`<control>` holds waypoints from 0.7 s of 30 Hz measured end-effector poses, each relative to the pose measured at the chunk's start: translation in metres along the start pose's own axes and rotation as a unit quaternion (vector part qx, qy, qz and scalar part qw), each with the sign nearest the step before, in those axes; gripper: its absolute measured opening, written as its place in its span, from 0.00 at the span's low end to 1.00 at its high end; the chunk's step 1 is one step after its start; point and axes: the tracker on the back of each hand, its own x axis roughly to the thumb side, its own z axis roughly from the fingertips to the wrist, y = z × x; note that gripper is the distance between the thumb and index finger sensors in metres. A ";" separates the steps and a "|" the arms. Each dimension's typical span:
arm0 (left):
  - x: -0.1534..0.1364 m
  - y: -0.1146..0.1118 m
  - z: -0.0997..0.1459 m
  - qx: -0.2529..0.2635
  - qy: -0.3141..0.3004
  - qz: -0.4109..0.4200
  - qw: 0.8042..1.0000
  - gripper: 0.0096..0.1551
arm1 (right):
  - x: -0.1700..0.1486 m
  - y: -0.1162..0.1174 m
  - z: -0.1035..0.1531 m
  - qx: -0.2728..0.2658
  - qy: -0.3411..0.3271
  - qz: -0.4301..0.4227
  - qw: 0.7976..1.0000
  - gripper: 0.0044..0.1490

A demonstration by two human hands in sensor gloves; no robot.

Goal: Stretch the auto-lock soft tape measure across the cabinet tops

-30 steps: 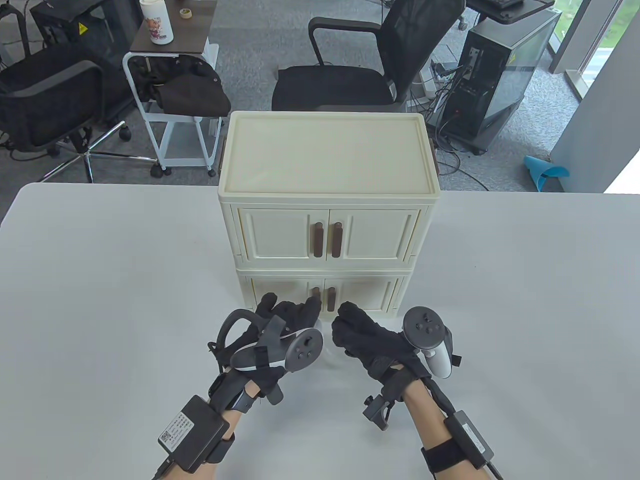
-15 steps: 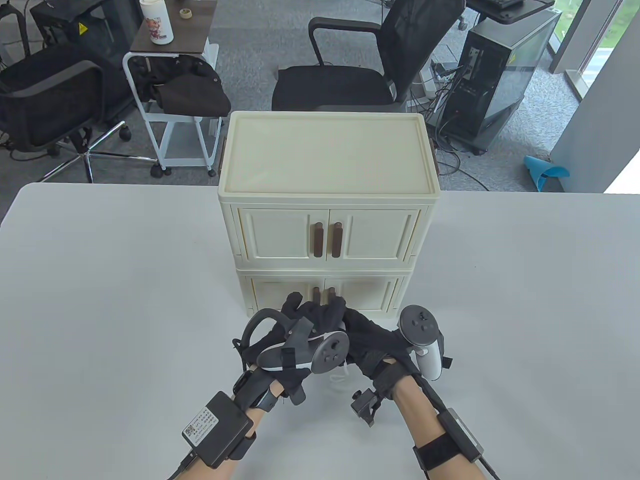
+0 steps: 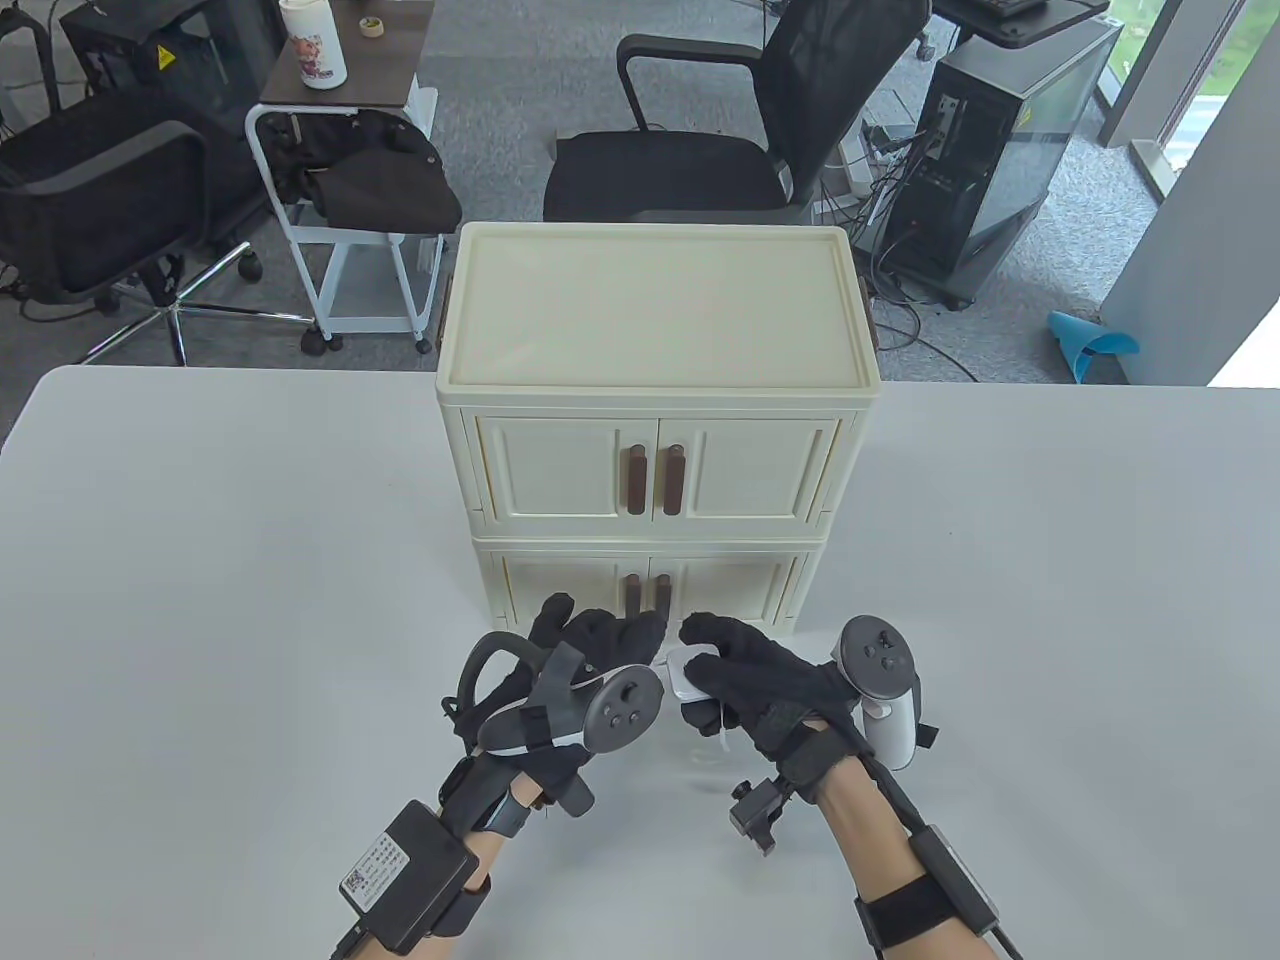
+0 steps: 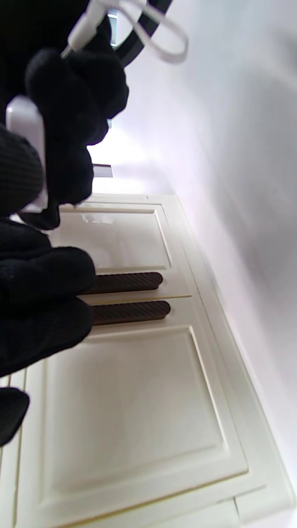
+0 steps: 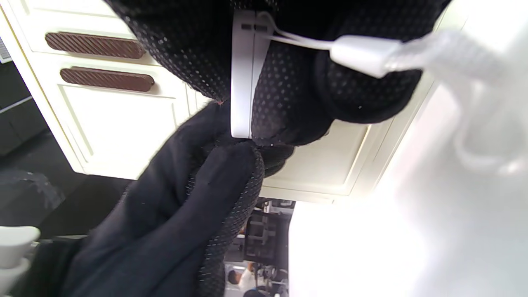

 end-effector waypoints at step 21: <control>-0.028 0.040 0.022 0.099 0.033 0.037 0.994 0.24 | 0.057 -0.020 0.012 -0.004 -0.037 0.017 0.999 0.32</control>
